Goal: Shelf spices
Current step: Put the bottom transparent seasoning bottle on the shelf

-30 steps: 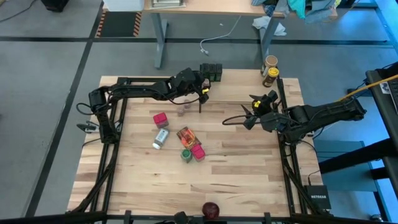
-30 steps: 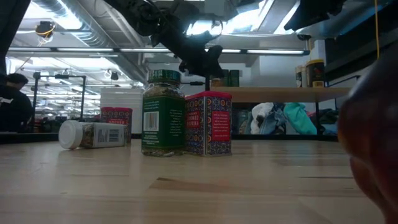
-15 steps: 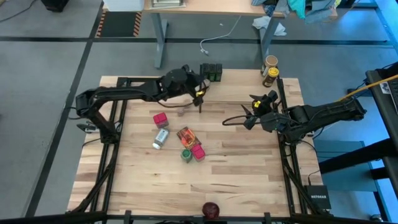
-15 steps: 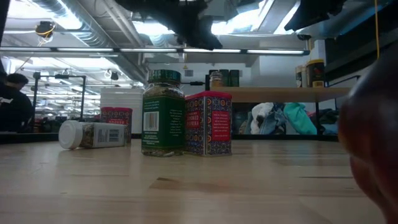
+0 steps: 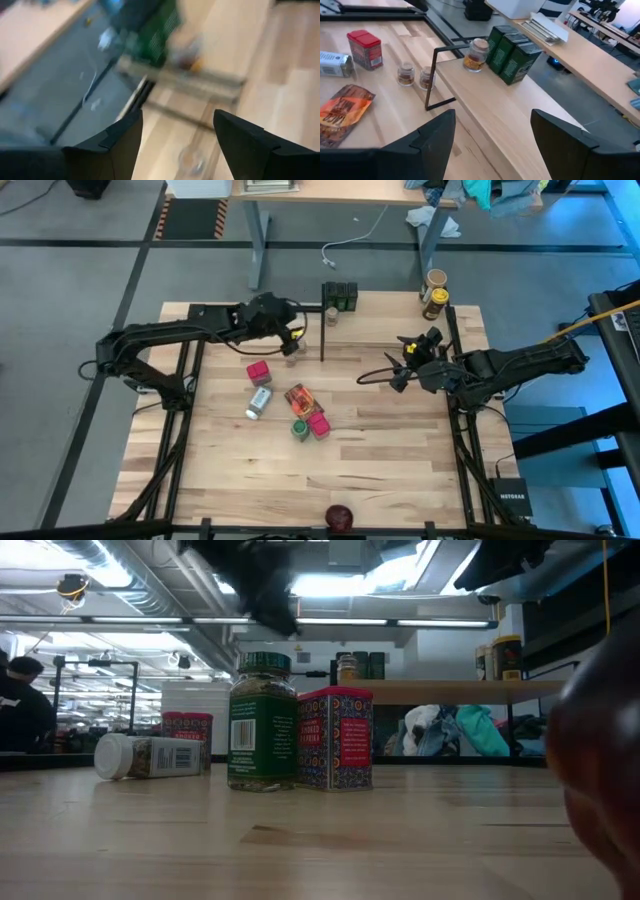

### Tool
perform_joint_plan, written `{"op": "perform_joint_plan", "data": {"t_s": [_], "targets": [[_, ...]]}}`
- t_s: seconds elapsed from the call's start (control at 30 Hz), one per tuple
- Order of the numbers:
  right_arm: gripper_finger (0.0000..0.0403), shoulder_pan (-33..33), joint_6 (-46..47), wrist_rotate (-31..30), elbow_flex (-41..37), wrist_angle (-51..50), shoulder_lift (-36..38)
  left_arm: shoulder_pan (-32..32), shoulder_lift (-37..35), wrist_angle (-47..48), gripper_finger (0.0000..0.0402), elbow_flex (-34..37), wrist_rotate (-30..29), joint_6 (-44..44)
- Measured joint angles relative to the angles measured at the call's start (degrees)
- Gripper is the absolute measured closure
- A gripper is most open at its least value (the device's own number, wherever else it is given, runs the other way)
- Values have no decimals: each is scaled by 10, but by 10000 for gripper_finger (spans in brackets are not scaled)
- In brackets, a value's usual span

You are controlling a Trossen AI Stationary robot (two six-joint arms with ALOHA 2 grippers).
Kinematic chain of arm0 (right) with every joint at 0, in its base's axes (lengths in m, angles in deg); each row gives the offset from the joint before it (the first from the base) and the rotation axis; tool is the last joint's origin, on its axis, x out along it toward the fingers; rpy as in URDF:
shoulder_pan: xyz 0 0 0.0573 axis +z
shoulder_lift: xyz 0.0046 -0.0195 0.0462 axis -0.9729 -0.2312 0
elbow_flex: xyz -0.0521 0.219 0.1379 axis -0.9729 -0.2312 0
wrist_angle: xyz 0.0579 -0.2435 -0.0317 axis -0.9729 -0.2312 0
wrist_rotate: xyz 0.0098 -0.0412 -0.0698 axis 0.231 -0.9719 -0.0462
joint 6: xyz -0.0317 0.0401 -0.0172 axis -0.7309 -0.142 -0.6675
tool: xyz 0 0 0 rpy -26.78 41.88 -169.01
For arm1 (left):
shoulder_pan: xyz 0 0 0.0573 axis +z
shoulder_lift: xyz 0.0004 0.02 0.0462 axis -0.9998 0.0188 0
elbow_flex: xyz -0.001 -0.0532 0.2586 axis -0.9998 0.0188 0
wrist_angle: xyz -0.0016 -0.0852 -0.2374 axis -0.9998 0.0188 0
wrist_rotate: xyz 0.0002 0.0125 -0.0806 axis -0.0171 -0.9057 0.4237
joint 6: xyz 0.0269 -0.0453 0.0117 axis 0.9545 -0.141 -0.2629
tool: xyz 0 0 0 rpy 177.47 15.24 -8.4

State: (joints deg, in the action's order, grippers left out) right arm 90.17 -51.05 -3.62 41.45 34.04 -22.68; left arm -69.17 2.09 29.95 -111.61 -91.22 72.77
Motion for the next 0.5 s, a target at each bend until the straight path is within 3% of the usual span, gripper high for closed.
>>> {"op": "perform_joint_plan", "data": {"t_s": [0.13,0.33,0.5], "targets": [[139,0,8,28,0,4,-5,7,-22,-23,164,84,-2,-31],[139,0,4,16,0,10,-22,7,-12,-107,164,179,27,-82],[139,0,-27,21,0,70,-34,7,4,-142,164,211,35,-108]]}}
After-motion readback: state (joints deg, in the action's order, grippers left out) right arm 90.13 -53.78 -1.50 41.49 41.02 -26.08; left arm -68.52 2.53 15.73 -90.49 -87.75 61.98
